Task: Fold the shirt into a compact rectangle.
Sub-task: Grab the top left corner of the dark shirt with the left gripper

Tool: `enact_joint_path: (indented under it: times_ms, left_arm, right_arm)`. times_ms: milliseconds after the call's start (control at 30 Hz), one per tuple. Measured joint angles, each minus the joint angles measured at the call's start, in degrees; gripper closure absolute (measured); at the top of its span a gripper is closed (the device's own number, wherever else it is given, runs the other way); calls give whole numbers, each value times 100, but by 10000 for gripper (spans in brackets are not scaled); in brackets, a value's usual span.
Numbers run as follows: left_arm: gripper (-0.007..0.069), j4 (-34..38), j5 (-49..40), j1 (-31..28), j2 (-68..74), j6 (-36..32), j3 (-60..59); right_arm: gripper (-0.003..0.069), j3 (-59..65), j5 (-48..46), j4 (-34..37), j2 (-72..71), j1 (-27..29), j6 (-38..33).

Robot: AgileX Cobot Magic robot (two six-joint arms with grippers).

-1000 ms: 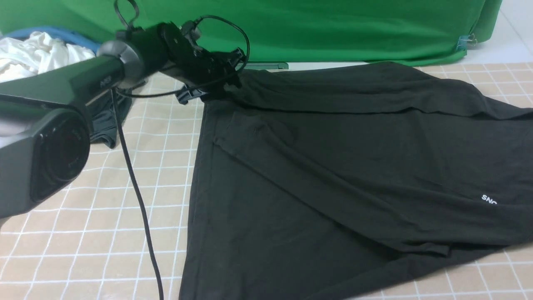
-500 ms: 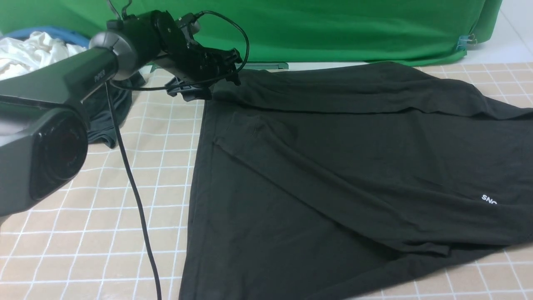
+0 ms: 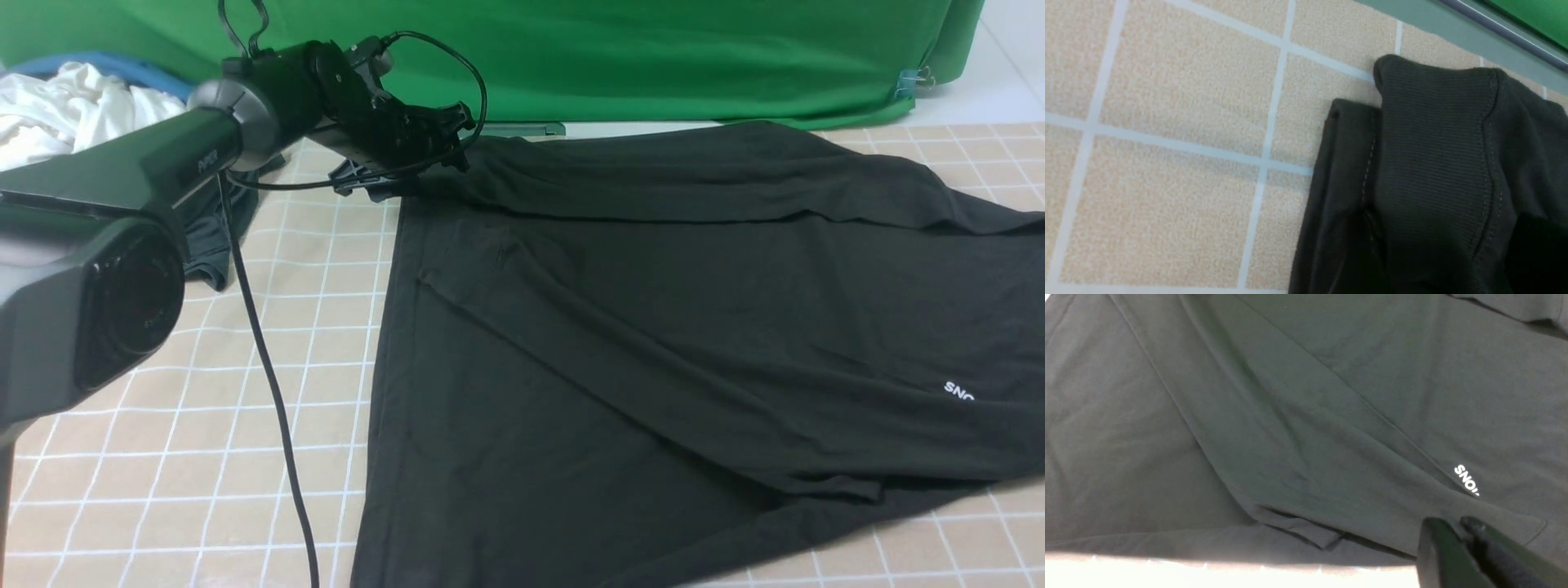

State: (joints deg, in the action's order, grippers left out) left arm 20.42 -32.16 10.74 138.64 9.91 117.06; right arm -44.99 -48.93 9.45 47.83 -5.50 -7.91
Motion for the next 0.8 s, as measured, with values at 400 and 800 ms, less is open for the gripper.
enact_joint_path:
  times_ms: [400, 800]
  left_arm:
    - [589, 167, 164, 0, 130, 0, 0]
    - [610, 395, -162, -6, -249, -20, 0]
  right_arm:
    - [571, 0, -105, 0, 0, 0, 0]
    - [567, 0, -100, 0, 0, 0, 0]
